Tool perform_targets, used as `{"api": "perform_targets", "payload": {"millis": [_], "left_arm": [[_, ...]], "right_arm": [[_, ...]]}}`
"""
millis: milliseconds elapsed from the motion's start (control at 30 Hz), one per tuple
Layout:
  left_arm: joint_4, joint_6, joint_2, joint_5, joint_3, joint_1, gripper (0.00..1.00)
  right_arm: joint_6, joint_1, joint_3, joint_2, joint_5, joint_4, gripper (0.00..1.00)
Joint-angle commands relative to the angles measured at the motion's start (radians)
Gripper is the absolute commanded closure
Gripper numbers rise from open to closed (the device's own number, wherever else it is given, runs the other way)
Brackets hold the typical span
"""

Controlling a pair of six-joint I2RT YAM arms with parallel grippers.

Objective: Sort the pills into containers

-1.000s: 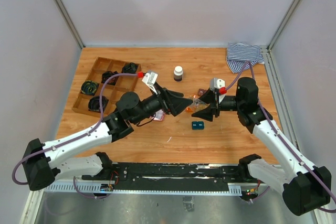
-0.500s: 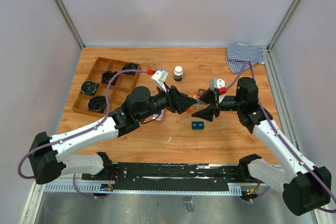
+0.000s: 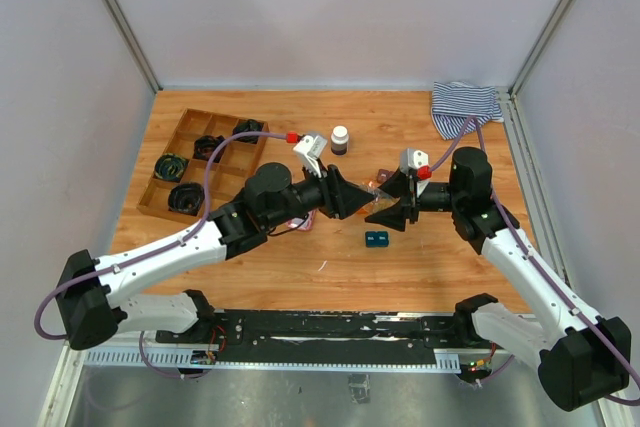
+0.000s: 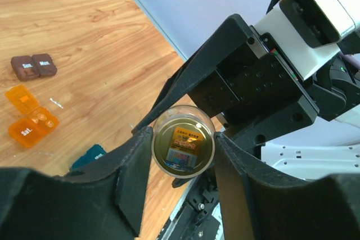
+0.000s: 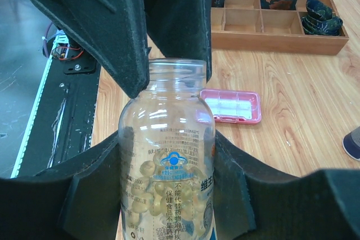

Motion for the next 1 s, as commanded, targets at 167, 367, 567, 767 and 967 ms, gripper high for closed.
{"api": "perform_targets", "payload": {"millis": [167,367,567,767,967], "left_arm": [[-0.007,0.071,0.035,0.095,0.061,-0.009,0.68],[-0.002,0.164,0.067,0.333,0.057,0.052,0.71],[-0.067,0.398,0.089,0.523,0.064,0.109,0.70],[-0.168,0.663,0.142,0.670,0.128,0.174,0.68],[-0.087,0.679,0.160,0.693,0.153,0.190,0.51]], "right_arm": [[0.001,-0.003,0.023,-0.009,-0.002,0.022,1.00],[0.002,-0.003,0.023,-0.015,-0.004,0.022,0.99],[0.005,-0.004,0.022,-0.018,-0.006,0.024,0.99],[0.004,-0.004,0.022,-0.017,-0.004,0.024,0.99],[0.003,-0.008,0.023,-0.018,-0.003,0.025,0.99]]}}
